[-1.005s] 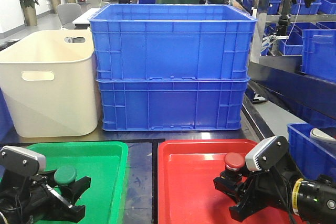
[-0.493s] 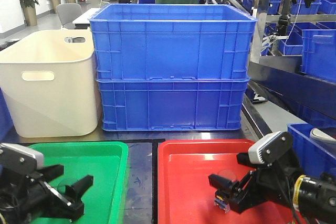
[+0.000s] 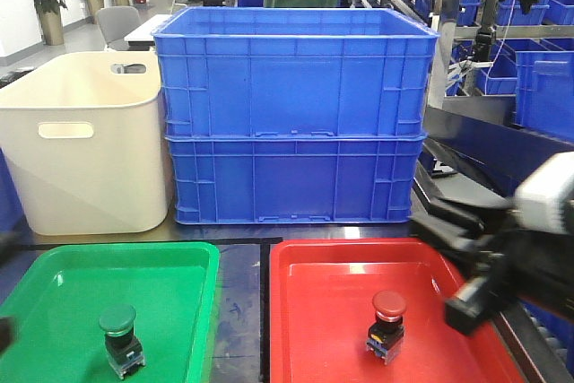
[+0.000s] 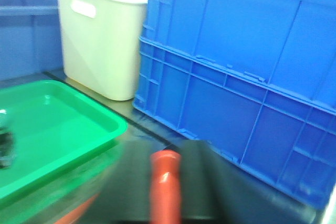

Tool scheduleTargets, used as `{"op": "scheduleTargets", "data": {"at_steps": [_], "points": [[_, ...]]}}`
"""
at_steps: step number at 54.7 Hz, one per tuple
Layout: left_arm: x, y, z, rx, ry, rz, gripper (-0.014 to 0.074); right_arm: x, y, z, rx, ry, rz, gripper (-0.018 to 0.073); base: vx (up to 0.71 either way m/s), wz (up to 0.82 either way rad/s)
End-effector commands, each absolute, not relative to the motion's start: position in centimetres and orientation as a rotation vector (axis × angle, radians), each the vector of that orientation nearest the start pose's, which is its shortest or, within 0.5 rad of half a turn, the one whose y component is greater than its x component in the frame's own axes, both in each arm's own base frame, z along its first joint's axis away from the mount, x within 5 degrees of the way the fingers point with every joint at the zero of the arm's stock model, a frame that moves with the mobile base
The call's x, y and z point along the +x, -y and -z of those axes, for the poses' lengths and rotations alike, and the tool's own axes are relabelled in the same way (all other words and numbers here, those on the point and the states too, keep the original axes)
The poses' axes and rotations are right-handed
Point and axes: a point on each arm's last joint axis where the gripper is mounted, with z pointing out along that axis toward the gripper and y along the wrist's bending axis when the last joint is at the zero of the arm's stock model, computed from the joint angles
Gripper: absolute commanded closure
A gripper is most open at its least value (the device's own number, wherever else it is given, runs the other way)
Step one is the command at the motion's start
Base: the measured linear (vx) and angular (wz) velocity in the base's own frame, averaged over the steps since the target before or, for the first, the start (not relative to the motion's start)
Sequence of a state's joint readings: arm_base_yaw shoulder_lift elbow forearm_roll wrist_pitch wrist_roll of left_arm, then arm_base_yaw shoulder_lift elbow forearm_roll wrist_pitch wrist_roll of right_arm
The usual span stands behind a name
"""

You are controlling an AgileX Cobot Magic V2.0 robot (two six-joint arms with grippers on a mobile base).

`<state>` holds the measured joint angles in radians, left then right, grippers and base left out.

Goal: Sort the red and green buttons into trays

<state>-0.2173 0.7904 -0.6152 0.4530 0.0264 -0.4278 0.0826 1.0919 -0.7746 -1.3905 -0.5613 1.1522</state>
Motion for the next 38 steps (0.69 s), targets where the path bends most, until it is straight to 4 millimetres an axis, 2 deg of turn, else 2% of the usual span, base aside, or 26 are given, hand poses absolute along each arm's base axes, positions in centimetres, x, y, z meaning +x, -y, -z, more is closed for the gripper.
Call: {"op": "scheduleTargets", "data": {"at_steps": [1,8,18,25,38], "points": [[14.0,2.5,-35.6,0.106,-1.670,0.128,0.0605,19.8,-6.2,-35.7,-0.625,-1.567,-0.357,0.0573,0.00,0.00],[11.1,1.5,-35.7,0.011,-1.719,0.160,0.0604,16.8,-5.8,-34.8,-0.646,-1.605,-0.324,0.0571,0.00,0.00],[8.8,1.0,-36.4,0.003,-1.651,0.182,0.0603,14.9,-5.3,-35.3,-0.584,-1.569,-0.291,0.0570,0.00,0.00],[8.3,0.9,-36.6,0.002,-1.632,0.183,0.0603,14.1,-5.3,-35.8,-0.588,-1.536,-0.285,0.0569,0.00,0.00],[8.3,0.9,-36.6,0.002,-1.632,0.183,0.0602,14.1,-5.2,-35.8,-0.589,-1.535,-0.284,0.0570,0.00,0.00]]}}
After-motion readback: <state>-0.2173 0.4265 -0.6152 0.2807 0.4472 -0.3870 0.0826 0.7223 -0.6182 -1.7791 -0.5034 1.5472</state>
